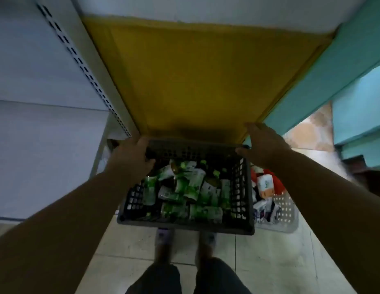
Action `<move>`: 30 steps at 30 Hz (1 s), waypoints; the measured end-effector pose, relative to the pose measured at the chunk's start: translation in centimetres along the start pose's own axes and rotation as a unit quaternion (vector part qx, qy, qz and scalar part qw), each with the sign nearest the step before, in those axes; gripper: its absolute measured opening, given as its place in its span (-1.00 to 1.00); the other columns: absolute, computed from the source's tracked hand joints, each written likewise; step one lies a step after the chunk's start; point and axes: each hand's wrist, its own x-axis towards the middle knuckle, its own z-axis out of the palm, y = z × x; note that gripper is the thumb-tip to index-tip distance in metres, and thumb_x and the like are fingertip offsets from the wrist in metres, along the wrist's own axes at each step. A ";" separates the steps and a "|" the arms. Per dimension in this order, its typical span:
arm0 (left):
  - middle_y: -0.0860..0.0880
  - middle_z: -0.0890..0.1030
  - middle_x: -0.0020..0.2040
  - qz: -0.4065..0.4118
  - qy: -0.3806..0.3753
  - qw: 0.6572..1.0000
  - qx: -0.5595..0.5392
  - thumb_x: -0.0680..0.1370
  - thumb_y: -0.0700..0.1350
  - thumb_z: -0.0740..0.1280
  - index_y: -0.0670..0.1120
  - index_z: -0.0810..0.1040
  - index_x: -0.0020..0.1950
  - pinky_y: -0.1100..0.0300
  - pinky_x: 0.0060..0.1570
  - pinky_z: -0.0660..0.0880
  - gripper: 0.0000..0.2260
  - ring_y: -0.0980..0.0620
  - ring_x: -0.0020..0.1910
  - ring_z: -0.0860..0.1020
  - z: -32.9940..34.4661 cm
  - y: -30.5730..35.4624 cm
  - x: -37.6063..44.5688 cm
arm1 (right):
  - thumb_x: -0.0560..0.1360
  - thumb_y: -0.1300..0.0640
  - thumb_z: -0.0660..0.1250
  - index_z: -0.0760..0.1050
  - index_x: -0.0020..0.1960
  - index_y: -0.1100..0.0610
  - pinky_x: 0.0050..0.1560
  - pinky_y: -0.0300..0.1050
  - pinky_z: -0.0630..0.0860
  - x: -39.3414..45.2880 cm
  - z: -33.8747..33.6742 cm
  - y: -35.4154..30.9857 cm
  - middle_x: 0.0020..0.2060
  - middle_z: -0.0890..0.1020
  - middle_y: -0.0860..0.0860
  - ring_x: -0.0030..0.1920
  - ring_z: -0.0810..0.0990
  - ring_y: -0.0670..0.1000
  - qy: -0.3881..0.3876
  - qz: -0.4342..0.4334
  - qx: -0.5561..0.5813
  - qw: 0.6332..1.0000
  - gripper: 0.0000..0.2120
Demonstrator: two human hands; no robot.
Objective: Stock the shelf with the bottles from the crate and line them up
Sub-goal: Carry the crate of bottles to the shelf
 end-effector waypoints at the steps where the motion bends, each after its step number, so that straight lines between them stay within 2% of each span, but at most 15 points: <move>1: -0.18 0.54 0.16 -0.006 -0.016 1.000 -0.017 0.49 0.06 0.40 -0.06 0.33 0.39 -0.09 0.03 0.52 -0.47 -0.22 0.09 0.51 1.4 -0.9 0.7 | 0.49 -0.22 0.38 0.16 0.56 0.09 0.30 0.24 0.44 0.8 1.6 0.2 0.45 0.32 0.22 0.36 0.40 0.31 0.000 0.007 0.000 1.000 -0.21; 5: -0.27 0.53 0.20 -0.026 -0.041 0.999 -0.004 0.48 0.02 0.43 -0.15 0.29 0.46 -0.15 0.03 0.49 -0.37 -0.33 0.11 0.50 7.5 -4.6 2.0 | 0.47 -0.16 0.42 0.16 0.57 0.08 0.28 0.22 0.46 3.0 9.1 1.4 0.43 0.33 0.21 0.34 0.42 0.32 -0.016 0.033 0.029 0.999 -0.20; 11: -0.28 0.53 0.16 -0.032 -0.072 0.997 0.022 0.44 0.06 0.45 -0.16 0.38 0.35 -0.20 0.04 0.50 -0.42 -0.34 0.11 0.49 15.7 -9.2 2.8 | 0.49 -0.14 0.40 0.11 0.59 0.03 0.34 0.24 0.41 5.1 18.1 3.8 0.52 0.23 0.20 0.41 0.34 0.34 -0.028 0.053 0.026 0.998 -0.21; 13: -0.32 0.48 0.20 -0.029 -0.037 0.998 0.041 0.44 0.04 0.45 -0.20 0.38 0.35 -0.20 0.10 0.44 -0.42 -0.36 0.14 0.45 18.0 -10.3 3.0 | 0.50 -0.15 0.38 0.11 0.59 0.00 0.38 0.27 0.33 5.3 20.2 4.9 0.55 0.16 0.20 0.46 0.25 0.34 -0.006 0.070 -0.009 0.998 -0.23; 15: -0.34 0.41 0.25 -0.038 0.023 0.997 0.055 0.48 0.09 0.37 -0.19 0.38 0.36 -0.18 0.14 0.36 -0.44 -0.37 0.18 0.39 19.3 -10.6 3.0 | 0.52 -0.16 0.35 0.10 0.59 -0.04 0.44 0.28 0.21 5.5 21.9 5.8 0.58 0.08 0.20 0.52 0.13 0.33 0.023 0.081 -0.039 0.996 -0.25; 17: -0.34 0.35 0.31 -0.043 0.057 0.996 0.044 0.50 0.14 0.29 -0.15 0.36 0.38 -0.17 0.18 0.33 -0.44 -0.35 0.24 0.35 20.0 -10.5 2.9 | 0.51 -0.17 0.34 0.09 0.58 -0.09 0.47 0.30 0.13 5.3 23.1 6.3 0.59 0.02 0.22 0.55 0.05 0.34 0.038 0.111 -0.027 0.993 -0.26; 18: -0.35 0.32 0.34 -0.055 0.058 0.996 0.027 0.50 0.13 0.32 -0.14 0.35 0.39 -0.17 0.20 0.32 -0.45 -0.36 0.27 0.33 20.2 -10.6 2.7 | 0.52 -0.16 0.34 0.10 0.58 -0.10 0.46 0.30 0.15 5.1 23.7 6.5 0.58 0.02 0.23 0.55 0.06 0.35 0.035 0.128 -0.014 0.991 -0.27; 21: -0.38 0.37 0.29 -0.091 0.024 0.995 -0.034 0.48 0.07 0.43 -0.03 0.33 0.42 -0.20 0.16 0.39 -0.43 -0.37 0.25 0.38 21.2 -11.4 1.8 | 0.52 -0.11 0.38 0.16 0.56 -0.08 0.33 0.27 0.38 3.8 24.9 6.9 0.49 0.20 0.26 0.42 0.30 0.37 0.019 0.148 0.035 0.988 -0.30; 23: -0.32 0.48 0.14 -0.096 -0.022 0.990 -0.100 0.46 0.06 0.46 0.08 0.34 0.41 -0.18 0.04 0.49 -0.43 -0.30 0.03 0.51 21.5 -11.5 1.4 | 0.51 -0.10 0.41 0.21 0.55 -0.08 0.23 0.20 0.49 3.2 25.3 7.3 0.38 0.31 0.25 0.27 0.47 0.34 0.018 0.135 0.069 0.988 -0.32; 25: -0.15 0.56 0.05 -0.112 -0.031 0.980 -0.159 0.44 0.06 0.50 0.29 0.36 0.33 -0.07 -0.06 0.53 -0.47 -0.12 -0.15 0.58 21.2 -11.0 1.4 | 0.49 -0.10 0.43 0.24 0.53 -0.11 0.19 0.14 0.54 3.3 25.3 7.6 0.34 0.36 0.22 0.15 0.58 0.28 0.029 0.135 0.108 0.985 -0.33; 27: 0.05 0.59 -0.05 -0.134 -0.037 0.969 -0.206 0.42 0.04 0.52 0.46 0.29 0.23 0.07 -0.16 0.54 -0.43 -0.01 -0.22 0.60 21.1 -10.9 1.7 | 0.47 -0.11 0.47 0.25 0.52 -0.16 0.18 0.07 0.52 3.6 25.2 7.9 0.31 0.43 0.18 0.15 0.59 0.21 0.037 0.144 0.133 0.980 -0.30; 29: 0.08 0.61 -0.08 -0.155 -0.048 0.956 -0.243 0.40 0.00 0.55 0.44 0.29 0.26 0.20 -0.28 0.55 -0.37 0.03 -0.26 0.63 21.2 -11.2 1.9 | 0.43 -0.08 0.52 0.26 0.51 -0.23 0.13 0.02 0.56 3.8 25.2 8.6 0.20 0.54 0.09 0.08 0.62 0.13 0.032 0.160 0.202 0.966 -0.26; 30: 0.07 0.62 -0.07 -0.165 -0.050 0.949 -0.264 0.39 -0.03 0.56 0.42 0.30 0.28 0.27 -0.31 0.54 -0.35 0.02 -0.27 0.63 21.3 -11.3 1.9 | 0.41 -0.02 0.55 0.25 0.50 -0.27 0.06 0.07 0.62 3.9 25.2 8.9 0.10 0.60 0.05 -0.01 0.66 0.11 0.016 0.173 0.275 0.946 -0.22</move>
